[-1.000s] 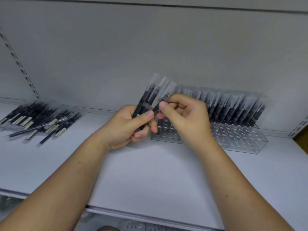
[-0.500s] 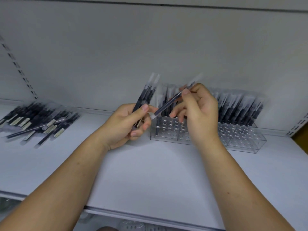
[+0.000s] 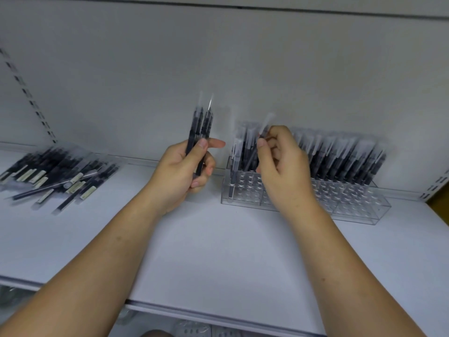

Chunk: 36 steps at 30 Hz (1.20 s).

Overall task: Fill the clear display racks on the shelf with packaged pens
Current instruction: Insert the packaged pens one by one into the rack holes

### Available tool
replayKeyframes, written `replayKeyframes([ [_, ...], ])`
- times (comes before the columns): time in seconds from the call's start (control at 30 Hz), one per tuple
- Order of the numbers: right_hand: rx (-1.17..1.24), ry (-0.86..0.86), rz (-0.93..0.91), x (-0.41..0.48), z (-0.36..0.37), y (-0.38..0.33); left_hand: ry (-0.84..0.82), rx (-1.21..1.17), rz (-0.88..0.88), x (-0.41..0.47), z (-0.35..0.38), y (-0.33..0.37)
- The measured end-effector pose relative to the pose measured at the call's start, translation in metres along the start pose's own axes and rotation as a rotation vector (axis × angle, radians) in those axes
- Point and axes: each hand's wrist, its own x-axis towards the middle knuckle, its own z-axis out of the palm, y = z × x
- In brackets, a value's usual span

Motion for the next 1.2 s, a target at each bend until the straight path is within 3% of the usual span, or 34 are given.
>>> replayKeyframes([
  [0.43, -0.215, -0.158, 0.094, -0.004, 0.005, 0.005, 0.010, 0.030, 0.008, 0.001, 0.003, -0.001],
  [0.7, -0.158, -0.051, 0.137, -0.002, 0.001, -0.002, -0.009, 0.070, 0.045, 0.002, 0.000, -0.003],
  [0.87, 0.080, 0.049, 0.111, -0.001, 0.001, -0.010, -0.046, 0.105, 0.063, 0.000, 0.000, -0.004],
  [1.2, 0.444, -0.131, 0.130, -0.005, -0.001, -0.024, -0.189, 0.123, 0.044, -0.004, -0.003, -0.007],
])
